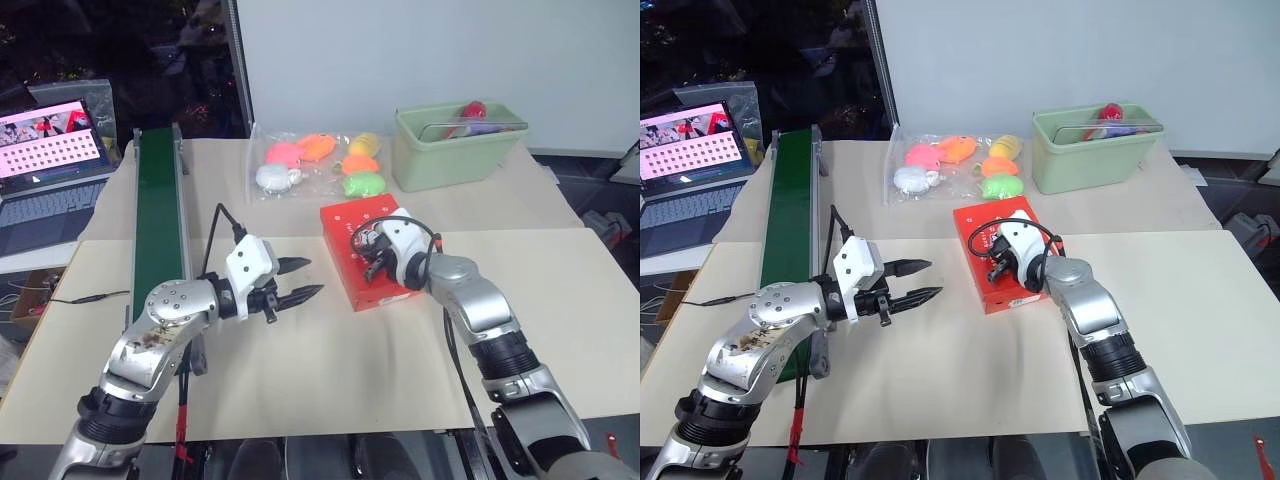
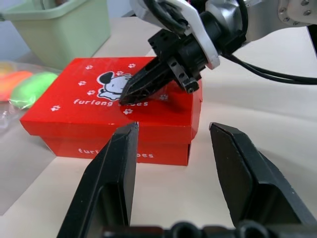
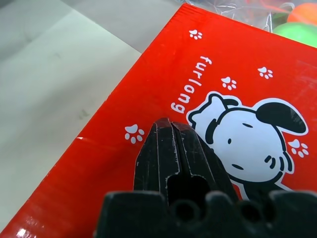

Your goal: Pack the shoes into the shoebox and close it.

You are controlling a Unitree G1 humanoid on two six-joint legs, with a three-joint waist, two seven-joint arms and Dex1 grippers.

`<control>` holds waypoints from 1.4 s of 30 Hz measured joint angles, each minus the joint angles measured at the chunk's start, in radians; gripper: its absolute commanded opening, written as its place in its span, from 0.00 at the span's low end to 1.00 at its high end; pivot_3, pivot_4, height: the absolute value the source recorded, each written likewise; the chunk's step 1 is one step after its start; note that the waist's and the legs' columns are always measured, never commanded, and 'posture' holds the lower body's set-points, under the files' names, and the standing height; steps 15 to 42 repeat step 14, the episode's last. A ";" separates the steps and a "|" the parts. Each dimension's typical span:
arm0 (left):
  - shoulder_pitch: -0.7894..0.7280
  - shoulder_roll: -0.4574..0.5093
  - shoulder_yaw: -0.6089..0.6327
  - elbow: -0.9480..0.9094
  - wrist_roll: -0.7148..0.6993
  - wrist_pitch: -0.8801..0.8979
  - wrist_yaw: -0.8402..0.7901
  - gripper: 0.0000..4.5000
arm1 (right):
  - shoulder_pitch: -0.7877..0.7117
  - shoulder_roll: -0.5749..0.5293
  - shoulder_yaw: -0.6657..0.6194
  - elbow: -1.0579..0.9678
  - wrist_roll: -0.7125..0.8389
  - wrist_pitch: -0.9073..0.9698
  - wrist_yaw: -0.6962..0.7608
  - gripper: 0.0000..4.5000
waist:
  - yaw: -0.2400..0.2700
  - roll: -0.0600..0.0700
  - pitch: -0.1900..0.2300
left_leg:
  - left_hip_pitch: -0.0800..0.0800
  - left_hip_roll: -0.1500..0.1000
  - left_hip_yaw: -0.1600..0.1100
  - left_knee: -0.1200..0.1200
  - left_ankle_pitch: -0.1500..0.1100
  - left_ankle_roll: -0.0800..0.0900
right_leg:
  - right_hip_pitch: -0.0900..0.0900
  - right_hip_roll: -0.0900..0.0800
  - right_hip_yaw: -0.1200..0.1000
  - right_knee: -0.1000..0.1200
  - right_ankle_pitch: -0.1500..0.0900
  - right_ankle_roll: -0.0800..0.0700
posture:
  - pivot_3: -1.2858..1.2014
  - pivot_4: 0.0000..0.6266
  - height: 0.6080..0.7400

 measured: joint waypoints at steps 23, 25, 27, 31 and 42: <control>0.040 -0.210 0.245 0.015 -0.004 0.135 0.418 0.55 | 0.004 -0.072 -0.630 -0.252 0.439 0.267 -0.113 0.01 | 0.010 0.000 0.000 | -0.004 -0.001 -0.002 0.000 0.000 0.000 | -0.002 -0.001 -0.002 -0.001 0.001 0.000 | 0.52 0.24 0.92; 0.040 -0.210 0.245 0.015 -0.004 0.135 0.418 0.55 | 0.004 -0.072 -0.630 -0.252 0.439 0.267 -0.113 0.01 | 0.010 0.000 0.000 | -0.004 -0.001 -0.002 0.000 0.000 0.000 | -0.002 -0.001 -0.002 -0.001 0.001 0.000 | 0.52 0.24 0.92; 0.040 -0.210 0.245 0.015 -0.004 0.135 0.418 0.55 | 0.004 -0.072 -0.630 -0.252 0.439 0.267 -0.113 0.01 | 0.010 0.000 0.000 | -0.004 -0.001 -0.002 0.000 0.000 0.000 | -0.002 -0.001 -0.002 -0.001 0.001 0.000 | 0.52 0.24 0.92; 0.040 -0.210 0.245 0.015 -0.004 0.135 0.418 0.55 | 0.004 -0.072 -0.630 -0.252 0.439 0.267 -0.113 0.01 | 0.010 0.000 0.000 | -0.004 -0.001 -0.002 0.000 0.000 0.000 | -0.002 -0.001 -0.002 -0.001 0.001 0.000 | 0.52 0.24 0.92; 0.040 -0.210 0.245 0.015 -0.004 0.135 0.418 0.55 | 0.004 -0.072 -0.630 -0.252 0.439 0.267 -0.113 0.01 | 0.010 0.000 0.000 | -0.004 -0.001 -0.002 0.000 0.000 0.000 | -0.002 -0.001 -0.002 -0.001 0.001 0.000 | 0.52 0.24 0.92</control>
